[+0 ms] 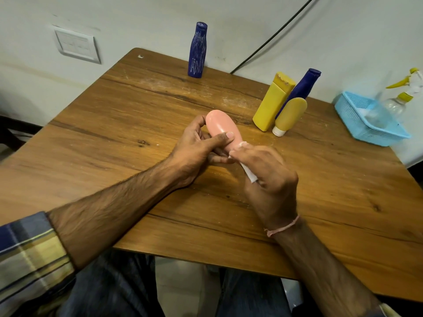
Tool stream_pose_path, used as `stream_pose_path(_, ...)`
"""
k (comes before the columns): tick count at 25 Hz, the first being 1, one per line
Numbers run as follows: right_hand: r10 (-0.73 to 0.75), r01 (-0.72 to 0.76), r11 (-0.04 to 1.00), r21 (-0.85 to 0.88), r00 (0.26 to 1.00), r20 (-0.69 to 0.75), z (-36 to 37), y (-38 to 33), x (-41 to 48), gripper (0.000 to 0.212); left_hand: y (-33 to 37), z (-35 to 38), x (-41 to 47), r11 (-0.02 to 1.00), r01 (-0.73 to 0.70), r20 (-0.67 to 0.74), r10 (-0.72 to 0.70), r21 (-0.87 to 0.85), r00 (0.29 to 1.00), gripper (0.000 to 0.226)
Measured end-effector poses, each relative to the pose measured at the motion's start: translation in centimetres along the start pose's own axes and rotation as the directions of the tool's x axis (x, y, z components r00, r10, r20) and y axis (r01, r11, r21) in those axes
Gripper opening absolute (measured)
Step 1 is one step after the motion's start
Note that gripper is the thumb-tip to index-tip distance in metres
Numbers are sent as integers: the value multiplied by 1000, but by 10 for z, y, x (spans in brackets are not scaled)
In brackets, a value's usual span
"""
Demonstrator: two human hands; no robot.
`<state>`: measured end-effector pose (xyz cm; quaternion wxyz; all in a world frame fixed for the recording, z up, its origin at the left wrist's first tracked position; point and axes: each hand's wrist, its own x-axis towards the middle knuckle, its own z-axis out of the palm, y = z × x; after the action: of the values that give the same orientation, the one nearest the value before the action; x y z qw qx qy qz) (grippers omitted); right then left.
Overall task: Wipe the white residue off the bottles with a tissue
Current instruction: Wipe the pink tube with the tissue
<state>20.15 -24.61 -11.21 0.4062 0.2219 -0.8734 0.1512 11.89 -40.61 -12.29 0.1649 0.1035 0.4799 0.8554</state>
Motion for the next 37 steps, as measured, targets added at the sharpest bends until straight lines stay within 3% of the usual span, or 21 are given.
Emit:
stream_pose_path(3, 1, -1, 1000, 7, 1000, 31, -6, 7, 4, 31, -1, 2, 1, 1000, 8, 9, -8, 9, 1000, 49)
stream_pose_path(6, 275, -268, 954, 135, 961, -33, -3, 11, 13, 29, 0, 4, 0, 999, 1, 8, -2, 36, 1000, 48)
stream_pose_path(7, 306, -296, 943, 154, 951, -40, -3, 8, 14, 27, -1, 4, 0, 999, -3, 2, 2, 48, 1000, 48)
stream_pose_path(13, -11, 3, 997, 81, 996, 91, -2, 3, 10, 18, -4, -1, 3, 997, -10, 0, 10, 80, 1000, 42)
stream_pose_path(16, 194, -191, 972, 140, 981, -5, -1, 4, 12, 21, -3, 0, 3, 999, 5, 20, -6, 46, 1000, 48)
stream_pose_path(17, 331, -323, 927, 191, 944, -11, -1, 3, 14, 23, -2, 0, 2, 999, 1, 32, -2, 36, 999, 51)
stream_pose_path(20, 667, -652, 668, 359, 739, 100, 0, 9, 22, 23, -2, 0, 2, 1000, -28, 69, 27, 12, 997, 56)
stream_pose_path(23, 756, -727, 531, 436, 638, 143, 0, 17, 24, 25, -2, 0, 1, 999, -41, 116, 42, -10, 992, 59)
stream_pose_path(25, 742, -708, 548, 447, 658, 132, -2, 12, 24, 23, -3, -1, 1, 999, -41, 118, 42, -12, 992, 65)
stream_pose_path(29, 503, -486, 836, 255, 864, -3, -6, -10, 12, 21, -5, -3, 3, 998, -53, 109, 55, -27, 992, 62)
stream_pose_path(31, 396, -385, 907, 169, 917, -35, -7, -9, 6, 21, -6, -4, 3, 998, -58, 112, 61, -26, 992, 60)
stream_pose_path(32, 452, -437, 878, 196, 891, -36, -6, -6, 5, 22, -6, -4, 3, 998, -64, 117, 66, -20, 991, 59)
stream_pose_path(33, 592, -563, 770, 299, 806, -6, -4, -4, 8, 23, -6, -4, 2, 997, -77, 123, 77, -6, 989, 58)
stream_pose_path(35, 834, -764, 343, 546, 516, 197, -1, -4, 13, 25, -7, -2, 0, 990, -129, 131, 119, 64, 984, 57)
stream_pose_path(36, 863, -789, 198, 582, 421, 278, -1, -4, 13, 25, -8, -2, 0, 980, -164, 138, 148, 116, 979, 56)
stream_pose_path(37, 868, -814, 160, 558, 385, 313, -1, -4, 13, 24, -9, -3, -1, 965, -201, 144, 177, 169, 974, 55)
